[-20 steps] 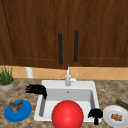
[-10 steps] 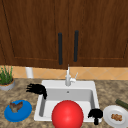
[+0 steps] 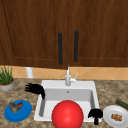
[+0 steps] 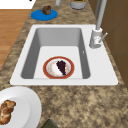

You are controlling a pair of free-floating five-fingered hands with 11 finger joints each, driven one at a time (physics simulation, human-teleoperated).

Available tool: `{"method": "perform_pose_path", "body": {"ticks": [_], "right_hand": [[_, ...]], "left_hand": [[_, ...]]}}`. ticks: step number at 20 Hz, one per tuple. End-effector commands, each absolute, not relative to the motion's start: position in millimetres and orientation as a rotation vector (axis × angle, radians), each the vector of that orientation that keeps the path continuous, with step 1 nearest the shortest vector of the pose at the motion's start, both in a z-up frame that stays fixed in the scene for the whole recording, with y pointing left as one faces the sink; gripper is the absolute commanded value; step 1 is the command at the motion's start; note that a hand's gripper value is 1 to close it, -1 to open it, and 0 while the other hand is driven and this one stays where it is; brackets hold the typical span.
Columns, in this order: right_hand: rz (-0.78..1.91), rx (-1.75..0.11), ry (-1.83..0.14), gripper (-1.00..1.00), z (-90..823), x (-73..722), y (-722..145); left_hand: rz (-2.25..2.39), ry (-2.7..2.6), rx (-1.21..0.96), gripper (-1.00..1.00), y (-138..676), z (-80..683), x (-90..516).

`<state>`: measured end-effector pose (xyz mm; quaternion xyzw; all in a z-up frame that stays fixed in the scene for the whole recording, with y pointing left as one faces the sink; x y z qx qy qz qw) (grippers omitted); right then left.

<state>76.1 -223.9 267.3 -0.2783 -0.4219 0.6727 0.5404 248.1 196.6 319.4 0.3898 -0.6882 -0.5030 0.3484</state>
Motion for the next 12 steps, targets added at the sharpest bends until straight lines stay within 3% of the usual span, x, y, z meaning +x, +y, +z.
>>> {"method": "perform_pose_path", "body": {"ticks": [1,12], "right_hand": [[1.599,-0.662,-1.003,0.00,267,76,-224],[1.599,-0.662,-1.003,0.00,267,76,-224]], "left_hand": [[-1.382,-1.846,0.877,-1.00,199,311,247],[-1.406,-1.915,0.888,-1.00,214,287,224]]}}
